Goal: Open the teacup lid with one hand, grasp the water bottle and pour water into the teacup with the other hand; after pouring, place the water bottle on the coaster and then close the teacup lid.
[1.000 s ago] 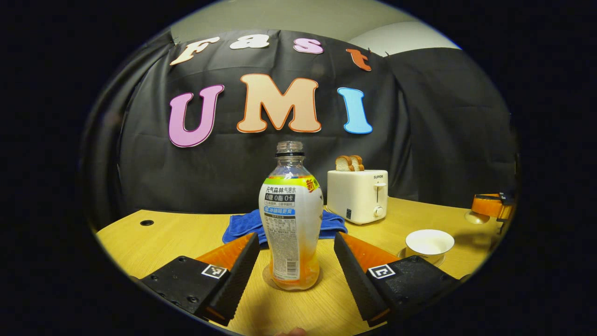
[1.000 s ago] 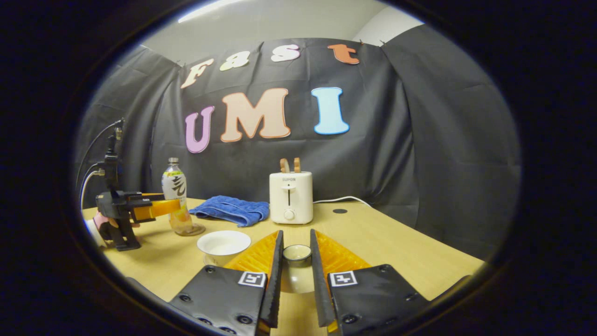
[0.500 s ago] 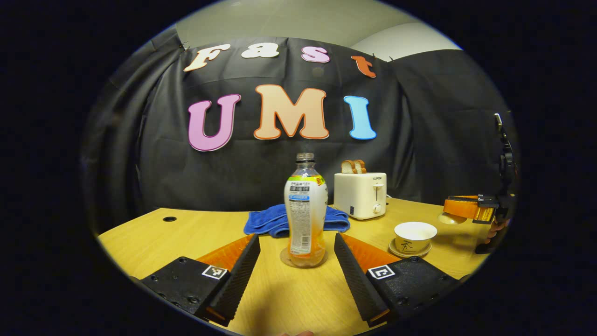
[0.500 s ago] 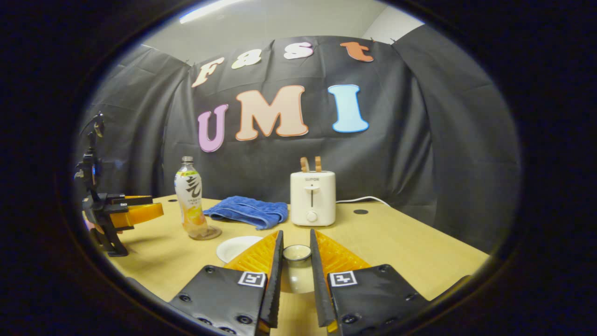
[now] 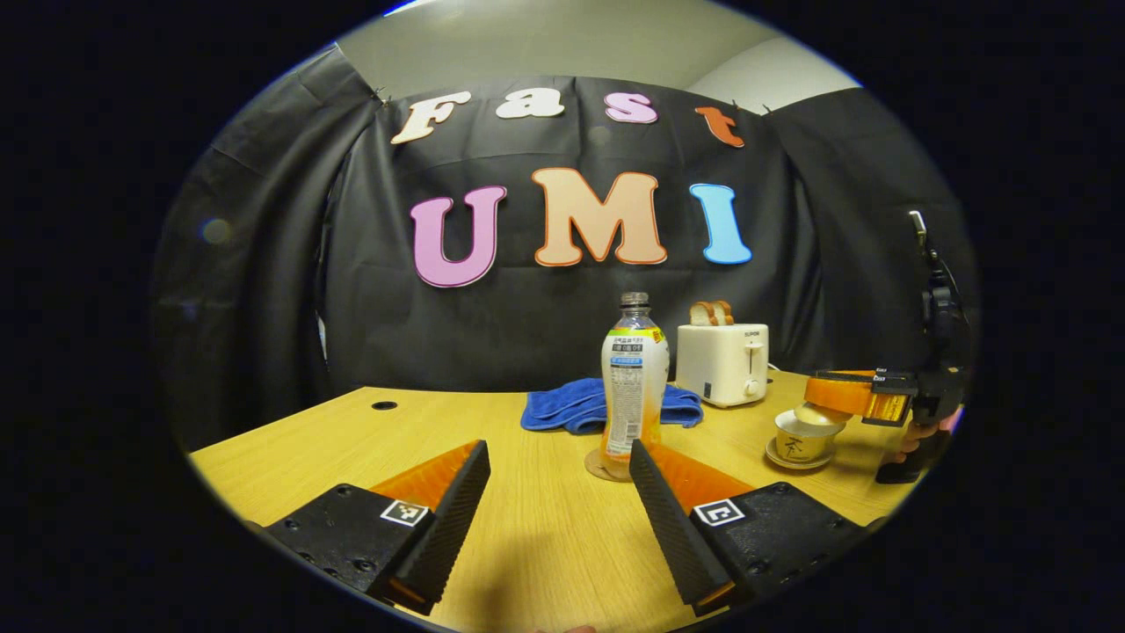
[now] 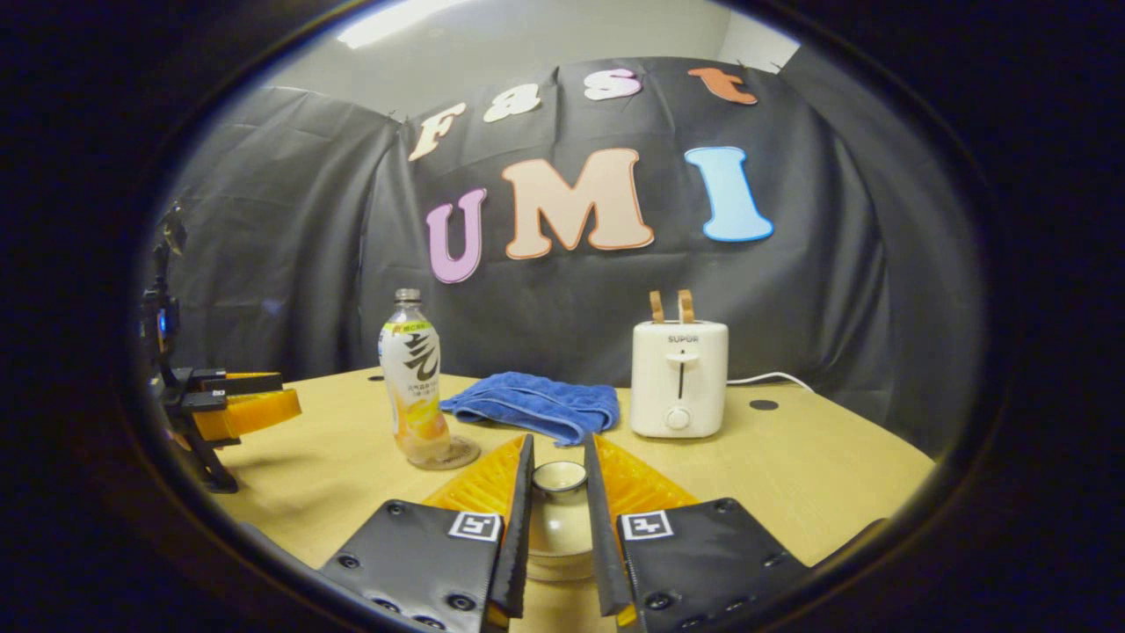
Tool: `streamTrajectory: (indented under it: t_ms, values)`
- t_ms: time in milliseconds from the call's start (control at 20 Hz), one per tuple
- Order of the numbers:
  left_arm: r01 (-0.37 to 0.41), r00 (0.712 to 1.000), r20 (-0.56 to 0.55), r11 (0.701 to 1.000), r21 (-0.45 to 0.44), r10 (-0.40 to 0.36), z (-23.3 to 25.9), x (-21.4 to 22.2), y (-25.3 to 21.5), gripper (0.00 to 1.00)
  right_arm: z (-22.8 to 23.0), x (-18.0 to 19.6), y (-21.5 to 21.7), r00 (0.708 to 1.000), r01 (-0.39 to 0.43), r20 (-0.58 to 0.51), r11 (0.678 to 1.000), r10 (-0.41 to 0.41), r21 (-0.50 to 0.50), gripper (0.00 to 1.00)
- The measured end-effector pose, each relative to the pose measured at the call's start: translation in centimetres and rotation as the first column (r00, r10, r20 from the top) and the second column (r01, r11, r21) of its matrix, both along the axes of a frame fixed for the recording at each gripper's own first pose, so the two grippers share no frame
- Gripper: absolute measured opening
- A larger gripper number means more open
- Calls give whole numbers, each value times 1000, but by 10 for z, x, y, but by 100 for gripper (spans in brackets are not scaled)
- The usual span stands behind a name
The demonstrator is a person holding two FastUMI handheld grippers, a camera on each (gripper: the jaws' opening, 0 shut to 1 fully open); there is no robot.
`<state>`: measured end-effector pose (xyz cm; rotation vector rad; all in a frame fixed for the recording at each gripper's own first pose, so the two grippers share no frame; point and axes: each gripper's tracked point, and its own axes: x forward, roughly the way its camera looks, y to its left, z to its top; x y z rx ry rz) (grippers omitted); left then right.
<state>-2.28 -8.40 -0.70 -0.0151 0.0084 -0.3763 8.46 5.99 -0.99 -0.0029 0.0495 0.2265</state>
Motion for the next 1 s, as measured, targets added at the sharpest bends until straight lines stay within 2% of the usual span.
streamTrajectory:
  t_ms: [150,350,750,1000]
  values:
    - [-3,1000,0,1000,1,3,1,-1,0,93,-7,7,-1,999,15,-49,1000,-15,-8,34]
    - [-2,1000,-1,1000,1,2,2,0,1,93,-14,10,1,996,18,-86,999,-20,-28,36]
    - [-2,1000,-3,1000,2,2,2,-1,2,93,-18,5,0,992,14,-121,999,-18,-30,36]
    - [-2,1000,-3,1000,2,2,2,-1,2,93,-14,0,0,995,2,-98,1000,-4,-25,64]
